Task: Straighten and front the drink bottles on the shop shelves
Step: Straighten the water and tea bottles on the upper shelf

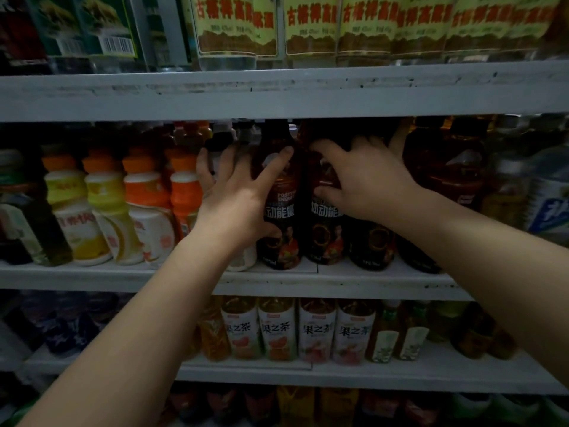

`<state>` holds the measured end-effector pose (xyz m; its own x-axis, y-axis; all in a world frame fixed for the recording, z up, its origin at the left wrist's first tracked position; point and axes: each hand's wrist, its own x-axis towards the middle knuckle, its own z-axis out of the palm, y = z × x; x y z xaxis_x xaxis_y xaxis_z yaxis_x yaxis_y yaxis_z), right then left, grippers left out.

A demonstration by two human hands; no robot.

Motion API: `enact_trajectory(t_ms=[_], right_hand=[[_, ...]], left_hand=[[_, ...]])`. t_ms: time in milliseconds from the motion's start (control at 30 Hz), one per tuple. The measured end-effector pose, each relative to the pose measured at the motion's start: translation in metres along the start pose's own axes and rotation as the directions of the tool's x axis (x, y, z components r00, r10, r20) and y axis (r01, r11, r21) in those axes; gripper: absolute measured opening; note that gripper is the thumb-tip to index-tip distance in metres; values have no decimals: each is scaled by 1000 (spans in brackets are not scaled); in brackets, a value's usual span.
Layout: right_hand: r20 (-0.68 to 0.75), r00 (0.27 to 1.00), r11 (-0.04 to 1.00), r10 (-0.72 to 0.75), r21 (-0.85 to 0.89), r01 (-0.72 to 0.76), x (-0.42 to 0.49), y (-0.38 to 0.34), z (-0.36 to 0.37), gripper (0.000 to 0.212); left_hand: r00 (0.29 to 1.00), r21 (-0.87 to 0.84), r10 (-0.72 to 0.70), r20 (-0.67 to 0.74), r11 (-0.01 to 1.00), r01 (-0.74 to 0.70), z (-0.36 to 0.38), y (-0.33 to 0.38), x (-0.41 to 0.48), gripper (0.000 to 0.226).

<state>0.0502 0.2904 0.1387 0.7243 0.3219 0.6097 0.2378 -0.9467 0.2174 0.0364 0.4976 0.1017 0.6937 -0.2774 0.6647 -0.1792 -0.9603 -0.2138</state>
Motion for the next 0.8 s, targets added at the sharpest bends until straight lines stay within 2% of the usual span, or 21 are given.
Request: enact_trajectory(t_ms=[100,233,567,733,800], right_hand=[[-32,999,999,-40,31,41,-1,3,-1,69],[-94,992,996,-83,-24,81,-3,5,-2,69],[-52,997,992,-65,-113,59,-5,9,-4,71],[-22,999,994,-29,-105,26,-9,7,-8,83],[-51,999,996,-17,-86,12,-17,2,-9,86]], left_hand=[[1000,-9,-3,12,1000,3,-1,1,1,136],[1000,-13,-5,13,1000,5,-2,2,0,136],[1000,15,2,-7,1000,-2,1,0,0,138],[1000,-2,-1,-22,1000,1,3,0,-6,137],[1000,-32,-14,-28,999,13,6,-2,-15,136]])
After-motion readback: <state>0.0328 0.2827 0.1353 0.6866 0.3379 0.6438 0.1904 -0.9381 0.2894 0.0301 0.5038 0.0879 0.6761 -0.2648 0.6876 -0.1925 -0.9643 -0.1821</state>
